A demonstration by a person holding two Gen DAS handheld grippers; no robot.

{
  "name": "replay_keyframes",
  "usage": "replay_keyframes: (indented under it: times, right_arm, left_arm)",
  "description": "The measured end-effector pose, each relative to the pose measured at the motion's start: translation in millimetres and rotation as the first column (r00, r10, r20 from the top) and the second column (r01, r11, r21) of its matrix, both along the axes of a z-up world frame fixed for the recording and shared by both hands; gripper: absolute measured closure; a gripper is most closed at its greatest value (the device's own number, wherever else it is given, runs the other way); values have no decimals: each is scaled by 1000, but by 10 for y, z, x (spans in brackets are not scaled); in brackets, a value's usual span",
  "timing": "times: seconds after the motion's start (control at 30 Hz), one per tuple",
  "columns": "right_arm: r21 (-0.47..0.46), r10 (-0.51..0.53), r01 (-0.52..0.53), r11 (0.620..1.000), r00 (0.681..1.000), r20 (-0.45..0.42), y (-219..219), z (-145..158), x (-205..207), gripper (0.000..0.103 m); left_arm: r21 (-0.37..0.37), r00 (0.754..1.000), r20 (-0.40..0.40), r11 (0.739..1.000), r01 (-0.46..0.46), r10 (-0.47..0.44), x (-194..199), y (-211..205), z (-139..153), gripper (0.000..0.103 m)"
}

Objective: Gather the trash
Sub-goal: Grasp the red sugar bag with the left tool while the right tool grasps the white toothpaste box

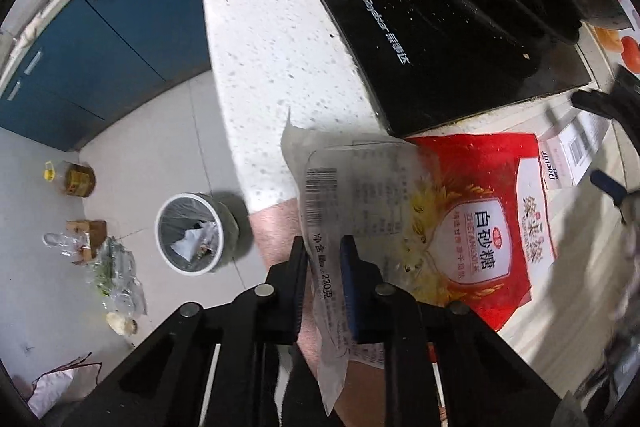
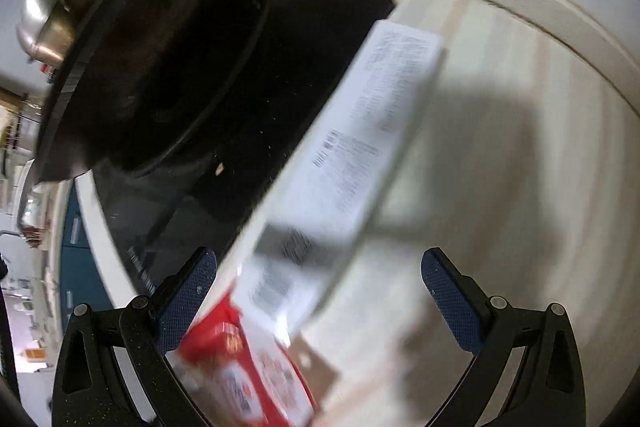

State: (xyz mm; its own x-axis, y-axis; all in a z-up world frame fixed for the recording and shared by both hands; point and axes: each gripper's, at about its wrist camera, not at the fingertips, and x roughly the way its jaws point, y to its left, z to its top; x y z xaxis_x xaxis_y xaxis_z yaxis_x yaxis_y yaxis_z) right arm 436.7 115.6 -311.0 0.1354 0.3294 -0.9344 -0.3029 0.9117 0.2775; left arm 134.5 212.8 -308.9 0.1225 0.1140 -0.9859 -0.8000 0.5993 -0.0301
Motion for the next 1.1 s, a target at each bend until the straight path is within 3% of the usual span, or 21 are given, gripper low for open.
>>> replay_keyframes:
  times: [0.07, 0.1, 0.13, 0.3, 0.53, 0.83, 0.87, 0.9, 1.0, 1.03, 1.1]
  right_arm:
    - [-46, 23, -23, 999, 1000, 16, 154, -73, 6, 12]
    - [-70, 32, -30, 997, 999, 28, 184, -89, -7, 31]
    - [-63, 38, -36, 997, 999, 39, 181, -85, -29, 34]
    - [0, 18, -18, 1000, 998, 52, -126, 17, -182, 43]
    - [53, 29, -35, 998, 993, 116, -623, 425, -535, 47]
    - [168, 117, -137, 976, 985, 125, -885, 908, -1271, 49]
    - [182, 127, -148, 972, 984, 123, -892, 930, -1354, 57]
    - [198, 145, -166, 966, 983, 114, -912, 970, -1460, 99]
    - [191, 184, -204, 960, 976, 117, -776, 1013, -1733, 103]
    - [118, 215, -235, 965, 963, 163, -657, 994, -1862, 103]
    - [13, 279, -284, 959, 949, 144, -456, 825, -2043, 101]
  left_arm:
    - [28, 1000, -9, 1000, 9, -9, 42, -12, 38, 92]
    - [40, 1000, -9, 999, 14, -14, 52, -17, 64, 92]
    - [48, 1000, -9, 999, 18, -18, 69, -20, 97, 93]
    - [82, 999, 26, 996, 39, -42, 50, -57, 287, 96]
    - [150, 989, 118, 986, 75, -93, -149, -193, 797, 98]
    - [244, 973, 220, 970, 14, -69, -797, -51, 1363, 98]
    - [254, 973, 224, 967, 2, -61, -866, -23, 1419, 98]
    - [263, 972, 231, 965, -13, -50, -973, 19, 1478, 98]
    - [283, 973, 230, 958, -47, -20, -1216, 139, 1550, 98]
    - [288, 975, 223, 956, -55, -11, -1259, 172, 1530, 98]
    - [270, 977, 213, 960, -69, 11, -1354, 229, 1437, 98]
